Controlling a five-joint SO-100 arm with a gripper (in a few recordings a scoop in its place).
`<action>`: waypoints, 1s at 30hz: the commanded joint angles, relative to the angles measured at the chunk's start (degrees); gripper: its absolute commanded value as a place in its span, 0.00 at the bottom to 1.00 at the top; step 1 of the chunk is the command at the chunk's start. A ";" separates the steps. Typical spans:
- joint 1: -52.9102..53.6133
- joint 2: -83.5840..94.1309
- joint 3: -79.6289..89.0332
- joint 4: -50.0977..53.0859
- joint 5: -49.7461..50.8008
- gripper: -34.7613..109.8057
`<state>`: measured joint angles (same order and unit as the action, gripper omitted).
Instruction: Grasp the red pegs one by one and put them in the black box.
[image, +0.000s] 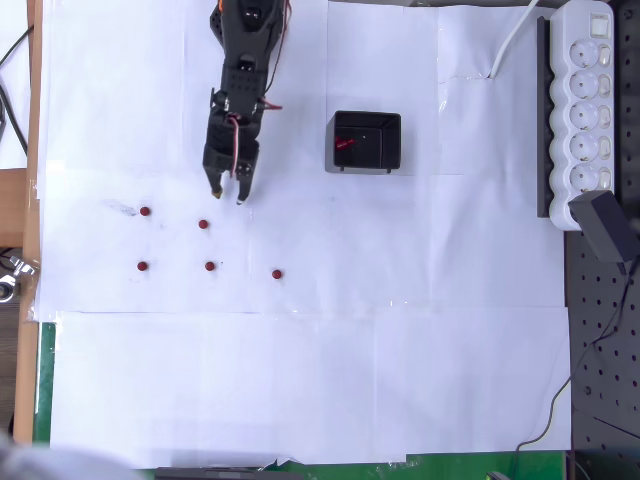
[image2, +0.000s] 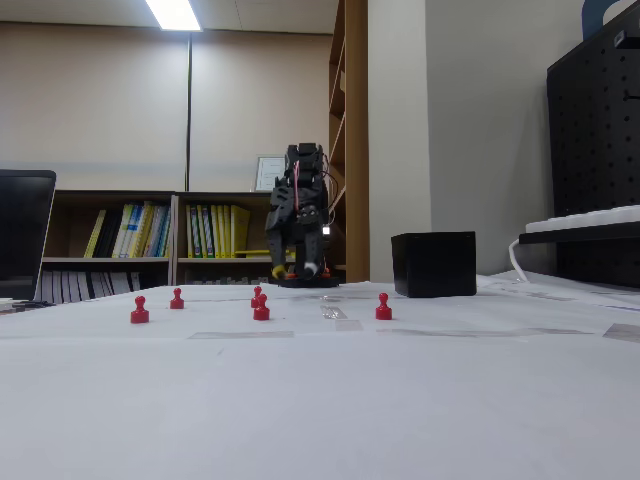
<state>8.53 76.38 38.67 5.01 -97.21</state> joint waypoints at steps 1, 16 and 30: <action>2.02 3.69 2.64 -5.71 0.53 0.33; 5.01 16.26 9.14 -14.41 1.58 0.33; 5.80 22.76 12.83 -19.51 3.78 0.32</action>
<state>13.54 98.00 48.96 -13.18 -93.25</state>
